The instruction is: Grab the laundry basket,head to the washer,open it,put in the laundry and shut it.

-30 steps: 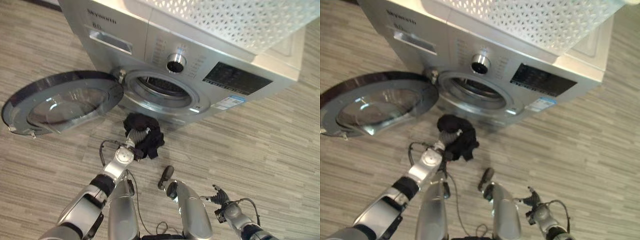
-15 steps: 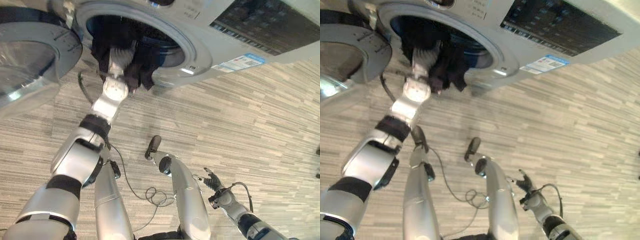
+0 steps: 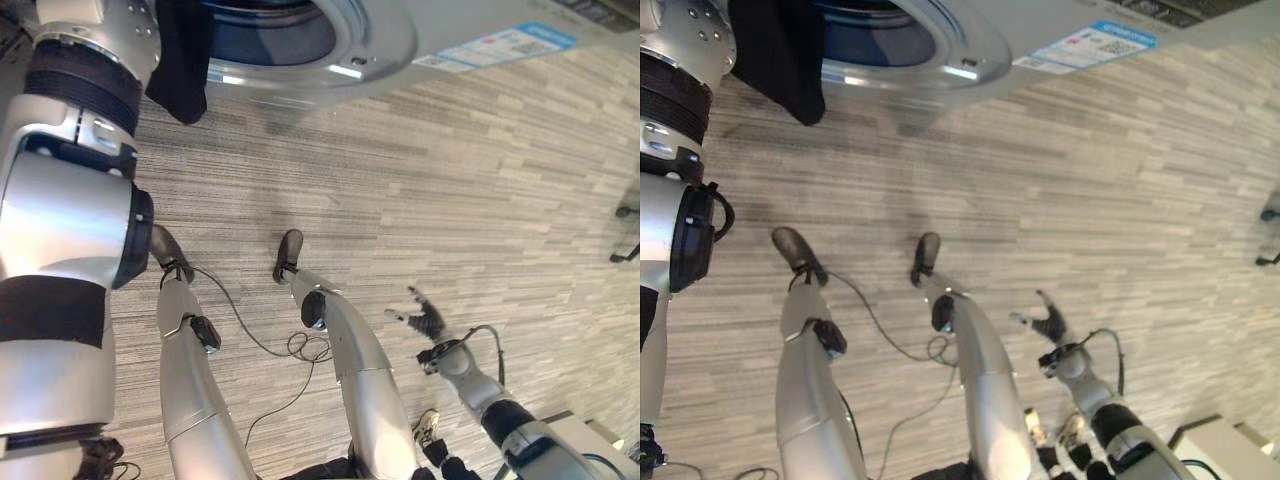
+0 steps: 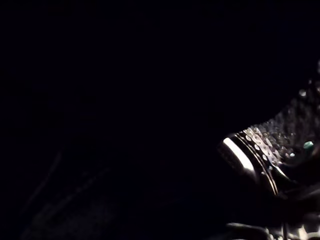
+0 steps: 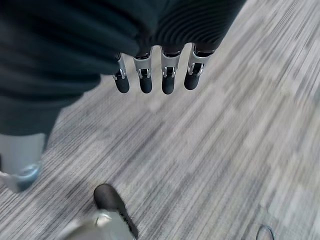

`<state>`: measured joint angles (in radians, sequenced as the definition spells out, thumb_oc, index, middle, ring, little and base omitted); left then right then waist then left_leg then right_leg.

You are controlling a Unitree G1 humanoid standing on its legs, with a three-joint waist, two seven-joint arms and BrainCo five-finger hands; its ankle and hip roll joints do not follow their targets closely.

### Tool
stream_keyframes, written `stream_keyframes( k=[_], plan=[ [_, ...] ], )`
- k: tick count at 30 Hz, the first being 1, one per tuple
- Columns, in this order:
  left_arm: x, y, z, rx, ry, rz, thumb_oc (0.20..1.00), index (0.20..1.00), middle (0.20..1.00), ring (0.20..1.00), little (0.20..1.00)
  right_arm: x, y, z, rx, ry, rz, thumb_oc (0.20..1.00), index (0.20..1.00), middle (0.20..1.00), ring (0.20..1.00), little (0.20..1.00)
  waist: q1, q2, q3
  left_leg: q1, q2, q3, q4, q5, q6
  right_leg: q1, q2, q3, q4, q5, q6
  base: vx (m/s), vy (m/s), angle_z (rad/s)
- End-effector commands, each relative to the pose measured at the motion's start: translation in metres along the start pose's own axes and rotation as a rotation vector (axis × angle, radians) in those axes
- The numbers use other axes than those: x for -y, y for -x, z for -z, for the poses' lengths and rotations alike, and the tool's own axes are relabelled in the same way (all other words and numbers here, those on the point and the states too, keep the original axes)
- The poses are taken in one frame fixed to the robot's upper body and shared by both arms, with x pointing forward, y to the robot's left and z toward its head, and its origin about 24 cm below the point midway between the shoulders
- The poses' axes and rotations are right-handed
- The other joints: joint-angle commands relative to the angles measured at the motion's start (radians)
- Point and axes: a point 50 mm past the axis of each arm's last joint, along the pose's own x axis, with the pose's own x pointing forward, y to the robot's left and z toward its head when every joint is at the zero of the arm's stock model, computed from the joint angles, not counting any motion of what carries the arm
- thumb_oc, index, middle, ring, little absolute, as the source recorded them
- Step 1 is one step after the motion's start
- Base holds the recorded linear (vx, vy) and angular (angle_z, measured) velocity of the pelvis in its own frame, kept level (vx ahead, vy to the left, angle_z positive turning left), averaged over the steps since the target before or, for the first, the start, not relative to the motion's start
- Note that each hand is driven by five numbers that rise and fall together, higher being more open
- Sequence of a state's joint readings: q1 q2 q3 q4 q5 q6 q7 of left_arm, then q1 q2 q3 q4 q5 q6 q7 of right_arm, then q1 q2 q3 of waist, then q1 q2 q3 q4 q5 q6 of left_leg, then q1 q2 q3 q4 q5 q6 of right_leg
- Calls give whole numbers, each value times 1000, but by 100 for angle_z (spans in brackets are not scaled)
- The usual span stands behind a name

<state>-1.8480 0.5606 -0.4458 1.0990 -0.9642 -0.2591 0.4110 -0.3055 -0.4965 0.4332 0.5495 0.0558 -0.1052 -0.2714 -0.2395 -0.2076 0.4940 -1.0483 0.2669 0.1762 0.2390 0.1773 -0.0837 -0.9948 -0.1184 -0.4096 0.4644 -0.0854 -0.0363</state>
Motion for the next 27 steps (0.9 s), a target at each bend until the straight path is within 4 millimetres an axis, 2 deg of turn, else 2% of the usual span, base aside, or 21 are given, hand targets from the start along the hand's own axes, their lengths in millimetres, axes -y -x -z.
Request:
stream_keyframes(
  k=[1, 2, 3, 4, 5, 6, 8, 9, 10, 11, 13, 14, 15, 16, 19, 20, 21, 23, 24, 26, 27],
  plan=[
    [87, 33, -94, 396, 308, 300, 200, 200, 200, 200, 200, 18, 23, 35, -91, 55, 64, 1000, 1000, 1000, 1000, 1000, -23, 14, -82, -75, 16, -41, 7, -14, -48, 81, 22, 59, -95, -28, 103, 45, -54, -14],
    [104, 53, -104, 442, 435, 375, 200, 200, 200, 200, 200, 26, 29, 36, -83, 86, 74, 1000, 1000, 1000, 1000, 1000, -25, 13, -79, -80, 12, -43, 8, -16, -48, 81, 28, 61, -105, -28, 103, 35, -47, 0],
    [104, 55, -101, 439, 441, 372, 200, 200, 200, 200, 200, 27, 32, 38, -91, 89, 77, 1000, 1000, 1000, 1000, 1000, -21, 18, -83, -80, 12, -44, 7, -16, -48, 82, 28, 60, -107, -27, 103, 41, -39, 8],
    [113, 71, -108, 460, 555, 430, 200, 200, 200, 200, 200, 29, 34, 37, -86, 119, 74, 1000, 1000, 1000, 1000, 1000, -25, 16, -76, -79, 10, -47, 5, -19, -49, 80, 32, 62, -112, -27, 104, 27, -21, 10],
    [118, 82, -95, 420, 610, 447, 200, 200, 200, 200, 200, 30, 37, 39, -89, 153, 61, 1000, 1000, 1000, 1000, 1000, -23, 17, -70, -76, 9, -50, 1, -21, -49, 81, 37, 63, -114, -26, 106, 26, -22, 10],
    [117, 82, -94, 416, 612, 446, 200, 200, 200, 200, 200, 31, 39, 40, -93, 154, 61, 1000, 1000, 1000, 1000, 1000, -21, 19, -72, -74, 9, -50, 0, -21, -49, 82, 37, 62, -115, -25, 106, 4, -23, 8],
    [121, 84, -63, 302, 563, 471, 200, 200, 200, 200, 200, 32, 40, 39, -87, 175, 47, 1000, 1000, 1000, 1000, 1000, -21, 15, -64, -69, 9, -52, 4, -23, -51, 86, 46, 62, -120, -20, 106, -4, -14, 5],
    [121, 83, -63, 298, 562, 474, 200, 200, 200, 200, 200, 31, 41, 39, -87, 174, 45, 1000, 1000, 1000, 1000, 1000, -20, 13, -64, -68, 10, -52, 4, -23, -51, 88, 47, 62, -121, -20, 106, -4, -31, 2],
    [111, 68, -34, 231, 280, 477, 1000, 1000, 1000, 1000, 1000, 34, 41, 33, -64, 154, 50, 1000, 1000, 1000, 1000, 1000, -13, 24, -63, -63, 9, -52, 5, -25, -51, 95, 49, 60, -123, -22, 104, 0, 0, 0],
    [99, 54, -16, 189, 43, 481, 1000, 1000, 1000, 1000, 1000, 33, 44, 36, -69, 142, 44, 1000, 1000, 1000, 1000, 1000, -9, 33, -61, -60, 9, -51, 3, -23, -49, 98, 49, 59, -125, -22, 104, 0, 0, 0],
    [100, 53, -19, 191, 39, 489, 1000, 1000, 1000, 1000, 1000, 32, 43, 34, -64, 137, 44, 1000, 1000, 1000, 1000, 1000, -9, 28, -56, -61, 8, -51, 0, -18, -48, 99, 49, 57, -128, -18, 103, -10, 13, -6],
    [49, 18, 13, 53, -582, 486, 1000, 1000, 1000, 1000, 1000, 37, 43, 38, -81, 121, 41, 1000, 1000, 1000, 1000, 1000, 6, 48, -50, -48, 9, -48, -6, -11, -47, 105, 48, 56, -130, -15, 102, 6, 33, -6],
    [-3, 4, 30, -76, -978, 428, 1000, 1000, 1000, 1000, 1000, 40, 42, 42, -109, 129, 41, 1000, 1000, 1000, 1000, 1000, 20, 63, -50, -41, 12, -43, -8, -9, -48, 111, 47, 53, -132, -16, 102, 7, 43, -10],
    [-23, -1, 32, -114, -1157, 376, 1000, 1000, 1000, 1000, 1000, 37, 41, 48, -148, 135, 16, 1000, 1000, 1000, 1000, 1000, 30, 65, -43, -35, 13, -41, -10, -3, -46, 118, 47, 50, -135, -14, 99, 7, 25, -14],
    [-27, -3, 30, -125, -1235, 353, 1000, 1000, 1000, 1000, 1000, 35, 39, 49, -155, 132, 3, 1000, 1000, 1000, 1000, 1000, 30, 61, -39, -31, 15, -40, -9, -2, -47, 123, 48, 49, -137, -13, 98, 3, 8, -15],
    [-40, -3, 37, -154, -1407, 309, 1000, 1000, 1000, 1000, 1000, 33, 37, 50, -160, 141, -15, 1000, 1000, 1000, 1000, 1000, 30, 54, -38, -26, 16, -39, -13, -2, -47, 127, 49, 50, -140, -10, 96, 3, 14, -6],
    [-38, -3, 38, -146, -1468, 296, 1000, 1000, 1000, 1000, 1000, 32, 36, 48, -156, 140, -27, 1000, 1000, 1000, 1000, 1000, 30, 50, -38, -21, 16, -36, -16, -1, -47, 131, 49, 50, -145, -8, 96, 2, 19, -3],
    [-23, -2, 37, -102, -1549, 305, 1000, 1000, 1000, 1000, 1000, 28, 36, 44, -127, 137, -55, 1000, 1000, 1000, 1000, 1000, 25, 43, -42, -12, 15, -37, -22, -2, -46, 140, 50, 47, -153, -8, 95, 0, 0, 0],
    [-23, -2, 37, -102, -1550, 306, 1000, 1000, 1000, 1000, 1000, 28, 36, 44, -127, 136, -55, 1000, 1000, 1000, 1000, 1000, 25, 43, -42, -11, 15, -37, -23, -2, -46, 141, 50, 47, -153, -8, 95, 0, 0, 0],
    [-1, -2, 28, -15, -1624, 326, 1000, 1000, 1000, 1000, 1000, 25, 37, 43, -114, 135, -77, 1000, 1000, 1000, 1000, 1000, 21, 37, -49, -3, 12, -37, -26, -2, -46, 153, 52, 45, -162, -5, 96, 0, 0, 0],
    [-1, -2, 28, -13, -1626, 326, 1000, 1000, 1000, 1000, 1000, 25, 36, 42, -113, 134, -77, 1000, 1000, 1000, 1000, 1000, 21, 36, -47, -3, 12, -37, -26, -2, -46, 154, 52, 45, -163, -5, 96, 6, 1, -4]
  ],
)
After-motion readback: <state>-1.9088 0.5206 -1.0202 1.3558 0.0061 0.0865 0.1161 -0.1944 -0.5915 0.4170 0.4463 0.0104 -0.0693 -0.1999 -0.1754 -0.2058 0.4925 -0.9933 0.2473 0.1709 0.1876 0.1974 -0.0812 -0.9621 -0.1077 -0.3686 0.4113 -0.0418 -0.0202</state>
